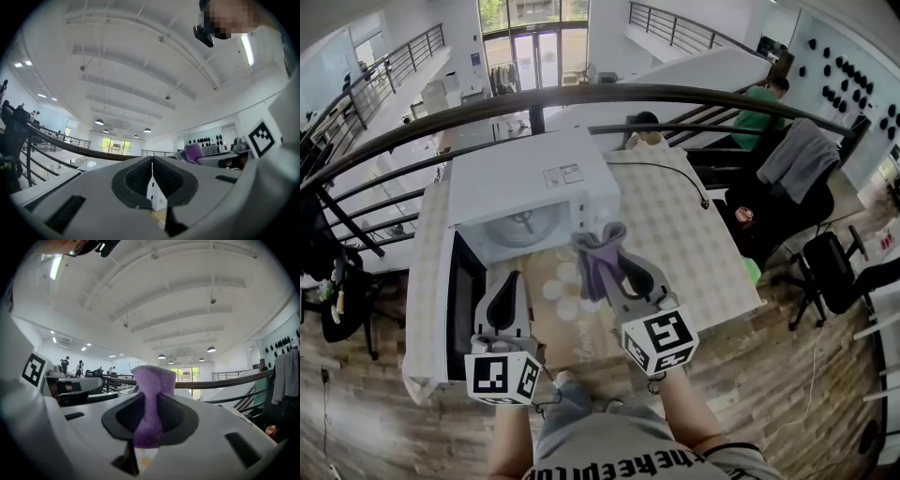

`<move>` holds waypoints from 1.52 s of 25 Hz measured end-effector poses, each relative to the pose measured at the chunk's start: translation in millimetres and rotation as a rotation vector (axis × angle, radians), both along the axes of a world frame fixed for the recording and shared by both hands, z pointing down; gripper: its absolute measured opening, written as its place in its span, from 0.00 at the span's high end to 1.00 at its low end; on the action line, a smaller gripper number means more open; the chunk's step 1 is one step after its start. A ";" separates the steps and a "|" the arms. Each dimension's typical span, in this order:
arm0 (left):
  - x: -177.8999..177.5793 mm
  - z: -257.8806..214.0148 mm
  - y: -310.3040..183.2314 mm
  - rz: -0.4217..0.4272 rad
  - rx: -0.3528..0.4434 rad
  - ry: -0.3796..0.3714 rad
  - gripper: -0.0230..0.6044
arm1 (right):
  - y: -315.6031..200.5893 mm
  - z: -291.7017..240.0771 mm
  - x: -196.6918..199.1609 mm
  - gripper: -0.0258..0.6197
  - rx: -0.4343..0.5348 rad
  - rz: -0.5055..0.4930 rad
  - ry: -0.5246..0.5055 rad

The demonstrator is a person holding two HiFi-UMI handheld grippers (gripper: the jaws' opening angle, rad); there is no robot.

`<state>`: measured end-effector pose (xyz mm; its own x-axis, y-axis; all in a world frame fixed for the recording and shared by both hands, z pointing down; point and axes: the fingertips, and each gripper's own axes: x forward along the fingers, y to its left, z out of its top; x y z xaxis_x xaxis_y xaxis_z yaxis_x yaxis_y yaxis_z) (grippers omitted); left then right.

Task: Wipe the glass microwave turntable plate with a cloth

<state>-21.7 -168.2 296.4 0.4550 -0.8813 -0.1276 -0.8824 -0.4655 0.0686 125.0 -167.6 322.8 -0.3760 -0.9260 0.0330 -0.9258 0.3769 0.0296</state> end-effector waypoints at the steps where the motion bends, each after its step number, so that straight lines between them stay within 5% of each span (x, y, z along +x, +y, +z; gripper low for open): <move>1: 0.1 -0.2 1.9 0.001 0.005 -0.001 0.95 | 2.8 -2.3 0.3 0.83 0.007 0.000 -0.001; 38: 10.5 -15.3 47.1 -0.017 0.030 0.003 0.95 | 61.6 -33.9 14.4 0.83 0.112 0.000 0.016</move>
<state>-11.2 -121.0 281.1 0.4395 -0.8847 -0.1551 -0.8901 -0.4522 0.0575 139.3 -106.0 288.8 -0.3764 -0.9242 -0.0649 -0.9247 0.3706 0.0868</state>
